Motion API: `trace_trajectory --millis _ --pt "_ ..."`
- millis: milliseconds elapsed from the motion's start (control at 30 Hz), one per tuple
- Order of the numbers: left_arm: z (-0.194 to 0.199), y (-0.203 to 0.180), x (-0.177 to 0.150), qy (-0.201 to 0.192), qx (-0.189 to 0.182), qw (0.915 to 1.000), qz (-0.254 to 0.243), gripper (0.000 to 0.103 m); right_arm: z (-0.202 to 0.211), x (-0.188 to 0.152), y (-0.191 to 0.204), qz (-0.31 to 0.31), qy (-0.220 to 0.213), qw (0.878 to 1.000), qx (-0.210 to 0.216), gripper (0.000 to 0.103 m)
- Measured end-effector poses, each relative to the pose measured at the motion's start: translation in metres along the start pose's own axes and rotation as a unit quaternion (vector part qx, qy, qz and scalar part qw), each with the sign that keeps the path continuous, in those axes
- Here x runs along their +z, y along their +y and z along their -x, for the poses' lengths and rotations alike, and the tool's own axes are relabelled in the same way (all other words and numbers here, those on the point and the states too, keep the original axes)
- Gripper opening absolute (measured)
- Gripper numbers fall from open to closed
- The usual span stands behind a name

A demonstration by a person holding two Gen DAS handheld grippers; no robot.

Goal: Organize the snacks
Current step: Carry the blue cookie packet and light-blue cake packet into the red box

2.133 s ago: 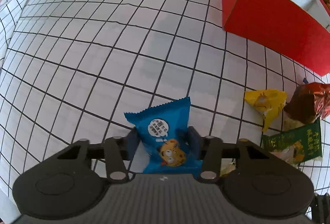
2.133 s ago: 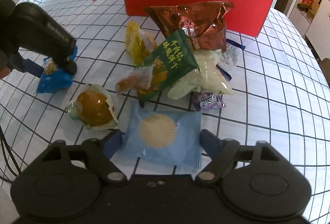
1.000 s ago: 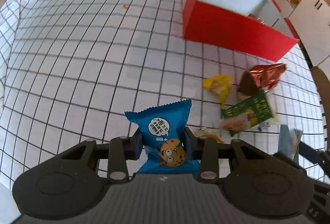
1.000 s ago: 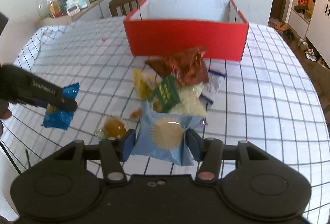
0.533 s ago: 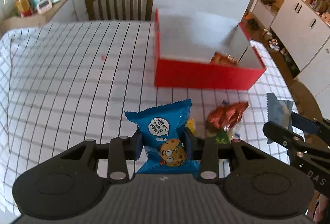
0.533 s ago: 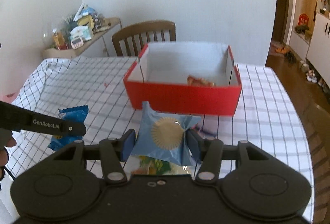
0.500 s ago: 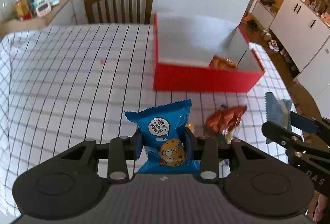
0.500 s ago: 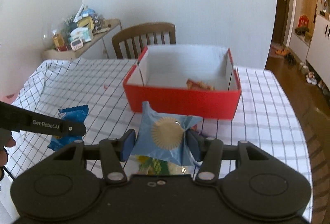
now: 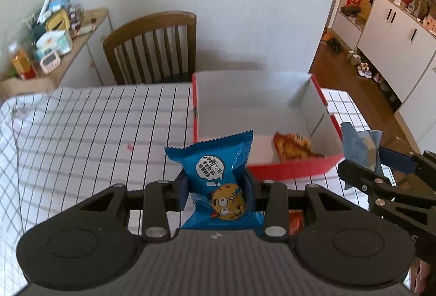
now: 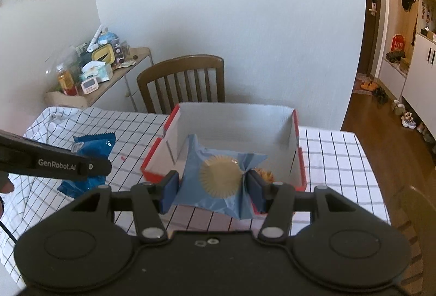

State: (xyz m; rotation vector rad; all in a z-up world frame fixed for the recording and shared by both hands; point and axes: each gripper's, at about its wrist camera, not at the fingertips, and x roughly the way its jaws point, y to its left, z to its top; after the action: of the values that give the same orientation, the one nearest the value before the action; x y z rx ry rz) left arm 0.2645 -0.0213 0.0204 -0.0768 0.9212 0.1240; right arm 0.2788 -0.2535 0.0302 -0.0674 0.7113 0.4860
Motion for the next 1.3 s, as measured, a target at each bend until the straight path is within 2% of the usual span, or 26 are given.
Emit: trace_trajectory --millis 200,533,1033,1300 --pt "-0.021 -0.012 0.028 -0.004 0.011 0.9998 -0.015 0.039 -0.024 0.020 -0.009 0.007 -0.002 1.000 -0.010 0.054" --pt "-0.078 -0.018 0.059 0.020 0.028 0.9990 -0.029 0.039 -0.077 0.040 -0.028 0.006 0.022 1.000 -0.019 0.054" --pt "-0.165 -0.032 0.057 0.082 0.026 0.9945 -0.060 0.039 -0.157 0.028 -0.049 -0.003 0.097 0.995 -0.025 0.054" --pt "-0.197 -0.040 0.047 0.110 0.030 0.9903 -0.079 0.039 -0.176 0.014 -0.053 0.000 0.135 0.991 -0.026 0.055"
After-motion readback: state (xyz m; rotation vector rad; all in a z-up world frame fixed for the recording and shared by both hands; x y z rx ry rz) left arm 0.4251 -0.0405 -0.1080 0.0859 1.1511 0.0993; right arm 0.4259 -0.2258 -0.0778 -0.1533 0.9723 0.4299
